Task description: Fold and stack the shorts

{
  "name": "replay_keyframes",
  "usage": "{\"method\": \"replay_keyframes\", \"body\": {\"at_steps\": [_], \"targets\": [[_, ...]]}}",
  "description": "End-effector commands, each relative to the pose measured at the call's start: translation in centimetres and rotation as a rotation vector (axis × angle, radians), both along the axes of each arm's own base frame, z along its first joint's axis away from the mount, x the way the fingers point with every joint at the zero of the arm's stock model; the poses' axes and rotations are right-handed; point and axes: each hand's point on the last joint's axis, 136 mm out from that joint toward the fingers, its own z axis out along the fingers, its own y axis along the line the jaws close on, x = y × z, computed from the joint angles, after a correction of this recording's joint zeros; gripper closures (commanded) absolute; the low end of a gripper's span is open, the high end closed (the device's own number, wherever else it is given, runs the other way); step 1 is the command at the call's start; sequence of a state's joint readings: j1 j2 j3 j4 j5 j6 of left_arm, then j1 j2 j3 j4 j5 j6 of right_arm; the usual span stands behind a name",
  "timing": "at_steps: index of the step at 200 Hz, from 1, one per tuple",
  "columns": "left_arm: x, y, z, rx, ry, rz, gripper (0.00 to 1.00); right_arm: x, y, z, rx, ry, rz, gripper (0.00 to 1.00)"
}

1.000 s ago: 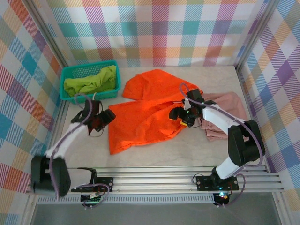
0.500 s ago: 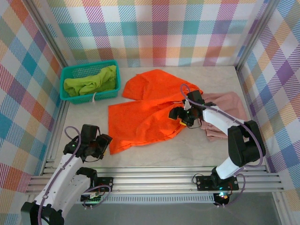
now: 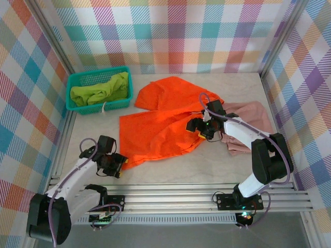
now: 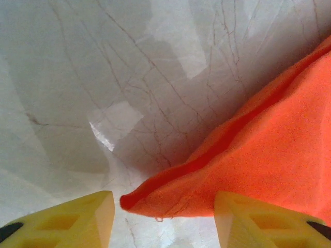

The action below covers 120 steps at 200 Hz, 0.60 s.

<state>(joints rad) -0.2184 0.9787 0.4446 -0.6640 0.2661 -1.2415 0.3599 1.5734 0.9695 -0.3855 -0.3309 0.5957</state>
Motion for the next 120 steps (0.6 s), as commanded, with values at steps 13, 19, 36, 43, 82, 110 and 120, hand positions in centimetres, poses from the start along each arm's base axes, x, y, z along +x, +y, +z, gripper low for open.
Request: {"method": "replay_keyframes", "body": {"at_steps": [13,19,36,43,82,110,120], "targets": [[0.9,-0.7,-0.1,-0.013,-0.011,-0.021,0.55,-0.5,0.1,0.6,0.016,-0.006,-0.001,0.23],[0.9,-0.6,-0.1,-0.006,-0.009,-0.025,0.57,-0.5,0.1,0.5,0.016,-0.005,0.0,0.23],[1.4,-0.5,0.0,0.01,-0.017,-0.033,0.65,-0.6,0.1,0.5,0.012,-0.007,0.0,0.23],[1.6,-0.4,0.2,0.017,-0.025,-0.037,0.68,-0.6,0.0,0.5,0.009,-0.006,0.0,0.23],[3.4,0.3,2.5,0.085,-0.096,-0.084,0.97,-0.8,-0.5,0.3,-0.015,0.0,-0.015,0.24],[5.1,1.6,6.3,0.156,-0.194,-0.11,1.0,-0.5,-2.3,0.6,-0.058,-0.005,-0.085,0.26],[5.6,2.2,7.5,0.187,-0.224,-0.113,1.0,-0.4,-3.3,0.7,-0.069,-0.012,-0.122,0.27]]}}
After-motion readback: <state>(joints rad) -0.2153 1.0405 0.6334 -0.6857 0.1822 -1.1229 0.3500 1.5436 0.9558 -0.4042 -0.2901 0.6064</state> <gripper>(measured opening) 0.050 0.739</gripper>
